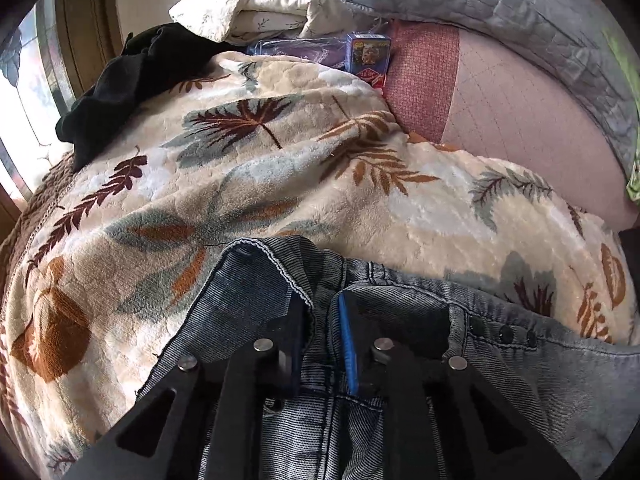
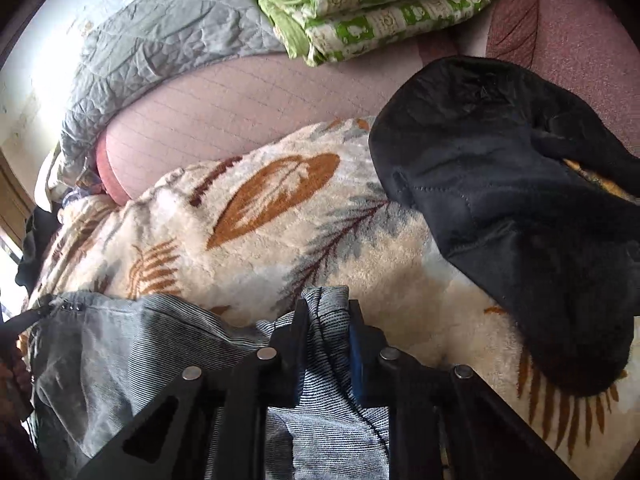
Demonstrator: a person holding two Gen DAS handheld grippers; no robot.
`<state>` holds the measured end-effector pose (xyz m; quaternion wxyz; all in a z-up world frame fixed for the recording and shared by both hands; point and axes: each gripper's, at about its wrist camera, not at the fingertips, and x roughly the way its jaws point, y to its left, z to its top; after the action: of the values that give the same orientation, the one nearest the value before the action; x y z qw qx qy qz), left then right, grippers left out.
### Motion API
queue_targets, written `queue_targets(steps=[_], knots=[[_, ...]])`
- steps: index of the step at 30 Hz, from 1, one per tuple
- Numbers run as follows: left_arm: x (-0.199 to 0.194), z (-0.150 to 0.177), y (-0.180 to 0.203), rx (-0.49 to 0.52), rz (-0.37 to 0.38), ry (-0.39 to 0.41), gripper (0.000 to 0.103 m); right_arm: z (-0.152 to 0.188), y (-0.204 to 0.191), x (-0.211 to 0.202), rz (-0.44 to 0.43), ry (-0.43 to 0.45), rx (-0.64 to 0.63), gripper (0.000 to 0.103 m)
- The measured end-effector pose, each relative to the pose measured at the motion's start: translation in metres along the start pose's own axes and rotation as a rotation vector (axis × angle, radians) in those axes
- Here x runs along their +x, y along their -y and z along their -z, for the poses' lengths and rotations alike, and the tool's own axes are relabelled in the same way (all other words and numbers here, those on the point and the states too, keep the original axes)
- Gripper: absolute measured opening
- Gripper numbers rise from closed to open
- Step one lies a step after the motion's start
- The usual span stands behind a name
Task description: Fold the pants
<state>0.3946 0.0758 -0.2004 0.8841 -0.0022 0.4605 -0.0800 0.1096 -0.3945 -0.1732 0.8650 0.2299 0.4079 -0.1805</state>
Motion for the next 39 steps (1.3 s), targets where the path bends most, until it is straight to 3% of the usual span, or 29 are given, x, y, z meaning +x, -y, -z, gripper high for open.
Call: queue_targets(steps=[4, 8, 12, 15, 17, 18, 19, 21, 24, 27, 29, 30, 31, 32, 34, 35, 39], knots=[[-0.022, -0.006, -0.007, -0.042, 0.050, 0.037, 0.013, -0.007, 0.006, -0.032, -0.036, 0.093, 0.046, 0.018], [-0.041, -0.008, -0.003, -0.027, 0.065, 0.061, 0.013, -0.015, 0.012, -0.048, -0.088, 0.129, 0.085, 0.018], [-0.028, -0.005, -0.018, -0.073, 0.025, -0.005, 0.032, -0.008, 0.011, -0.033, -0.053, 0.080, 0.067, 0.018], [-0.021, -0.004, -0.036, -0.144, -0.036, -0.059, 0.038, 0.001, 0.017, -0.018, -0.034, 0.040, 0.067, 0.018], [-0.027, -0.007, -0.046, -0.167, -0.077, -0.031, 0.052, 0.002, 0.022, -0.012, -0.032, 0.030, 0.075, 0.018], [-0.030, -0.008, -0.050, -0.179, -0.090, -0.012, 0.067, 0.002, 0.025, -0.009, -0.042, 0.023, 0.090, 0.018], [-0.031, -0.009, -0.053, -0.190, -0.091, 0.000, 0.076, 0.002, 0.026, -0.006, -0.048, 0.019, 0.098, 0.018], [-0.023, -0.010, -0.056, -0.211, -0.082, -0.016, 0.076, 0.002, 0.025, -0.001, -0.044, 0.016, 0.092, 0.018], [-0.007, -0.012, -0.052, -0.238, -0.007, -0.048, 0.076, 0.005, 0.022, 0.004, -0.038, 0.006, 0.080, 0.018], [0.011, -0.013, -0.037, -0.193, -0.043, -0.057, 0.076, 0.006, 0.022, 0.007, -0.026, -0.003, 0.075, 0.018], [0.026, -0.012, -0.027, -0.153, -0.046, -0.085, 0.066, 0.006, 0.025, 0.012, -0.028, -0.017, 0.086, 0.019], [0.034, -0.012, -0.022, -0.124, -0.054, -0.103, 0.042, 0.006, 0.026, 0.016, -0.027, -0.034, 0.091, 0.021], [0.039, -0.014, -0.018, -0.109, -0.032, -0.117, 0.031, 0.006, 0.027, 0.020, -0.019, -0.050, 0.091, 0.021], [0.039, -0.016, -0.015, -0.090, -0.034, -0.112, 0.028, 0.007, 0.028, 0.023, -0.015, -0.059, 0.092, 0.021], [0.036, -0.022, -0.009, -0.032, -0.045, -0.117, 0.002, 0.006, 0.030, 0.023, -0.033, -0.053, 0.111, 0.020], [0.032, -0.025, -0.012, -0.040, -0.048, -0.113, 0.003, 0.004, 0.032, 0.020, -0.051, -0.039, 0.126, 0.019], [-0.001, -0.029, -0.031, -0.108, 0.068, -0.062, 0.003, -0.008, 0.034, -0.015, -0.126, 0.068, 0.183, 0.019]])
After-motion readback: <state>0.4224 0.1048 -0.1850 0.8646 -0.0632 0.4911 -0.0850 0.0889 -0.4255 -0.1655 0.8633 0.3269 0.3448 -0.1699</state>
